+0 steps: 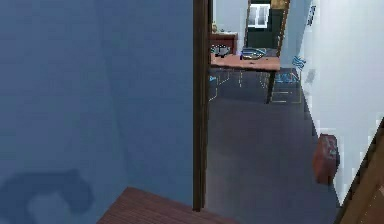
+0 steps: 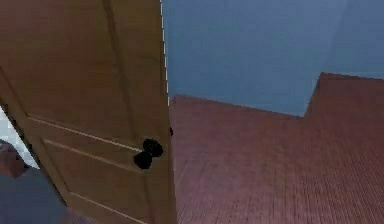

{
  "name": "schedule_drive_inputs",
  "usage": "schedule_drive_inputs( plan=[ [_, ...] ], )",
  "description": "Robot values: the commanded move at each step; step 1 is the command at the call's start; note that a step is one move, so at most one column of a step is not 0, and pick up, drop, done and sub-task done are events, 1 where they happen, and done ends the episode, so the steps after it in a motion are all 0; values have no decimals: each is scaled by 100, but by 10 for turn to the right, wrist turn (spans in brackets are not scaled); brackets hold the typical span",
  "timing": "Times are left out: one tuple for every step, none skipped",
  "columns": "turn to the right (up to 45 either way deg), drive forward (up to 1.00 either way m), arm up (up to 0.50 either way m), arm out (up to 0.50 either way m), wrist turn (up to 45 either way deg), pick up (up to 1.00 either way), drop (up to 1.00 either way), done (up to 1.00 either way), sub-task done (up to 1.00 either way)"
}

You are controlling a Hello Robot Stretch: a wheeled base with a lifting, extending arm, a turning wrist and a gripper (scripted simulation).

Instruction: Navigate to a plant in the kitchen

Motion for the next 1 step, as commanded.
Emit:
schedule_drive_inputs(
  plan=[
    [210,0,0,0,0,0,0,0,0]
  ],
)
